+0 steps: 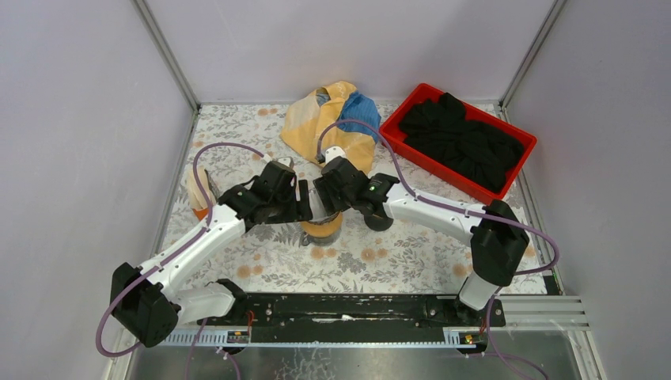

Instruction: Place the coffee filter in the dripper

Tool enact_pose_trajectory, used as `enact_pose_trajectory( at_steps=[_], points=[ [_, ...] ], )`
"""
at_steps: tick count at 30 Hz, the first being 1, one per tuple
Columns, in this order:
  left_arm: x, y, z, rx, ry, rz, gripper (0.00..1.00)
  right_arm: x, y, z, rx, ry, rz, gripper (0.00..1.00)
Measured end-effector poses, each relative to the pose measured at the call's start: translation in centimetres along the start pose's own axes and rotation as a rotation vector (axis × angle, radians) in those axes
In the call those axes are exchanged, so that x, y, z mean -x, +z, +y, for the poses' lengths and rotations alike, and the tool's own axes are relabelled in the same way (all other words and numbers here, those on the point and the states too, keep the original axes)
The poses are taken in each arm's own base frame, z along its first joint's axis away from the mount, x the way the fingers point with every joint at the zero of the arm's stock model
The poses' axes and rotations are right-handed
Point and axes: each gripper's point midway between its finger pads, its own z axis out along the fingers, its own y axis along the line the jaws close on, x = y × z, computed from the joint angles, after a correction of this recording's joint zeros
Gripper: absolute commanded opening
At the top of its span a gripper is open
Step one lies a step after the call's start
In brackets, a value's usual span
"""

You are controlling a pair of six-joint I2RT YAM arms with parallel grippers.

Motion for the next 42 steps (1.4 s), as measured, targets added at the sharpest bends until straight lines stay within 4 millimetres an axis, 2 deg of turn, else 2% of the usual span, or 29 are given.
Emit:
enact_pose_trajectory(
  at_steps=[15,26,34,42],
  points=[
    [0.0,-0.1,0.1,0.003,0.000,-0.004,0.81,0.1,-0.1,0.2,0.014,0.001,-0.001,0.67],
    [0.1,-0.2,0.1,0.001,-0.001,-0.009,0.82,2.6,-3.0,0.7,0.077,0.023,-0.084,0.72],
    [0.6,-0.9,-0.3,-0.021,-0.010,-0.038,0.86,2.7,-3.5,1.3,0.117,0.016,-0.085,0.76],
    [1.2,-1.3,-0.8,-0.041,-0.018,-0.059,0.88,4.0,-4.6,1.6,0.145,0.019,-0.136,0.76]
  ],
)
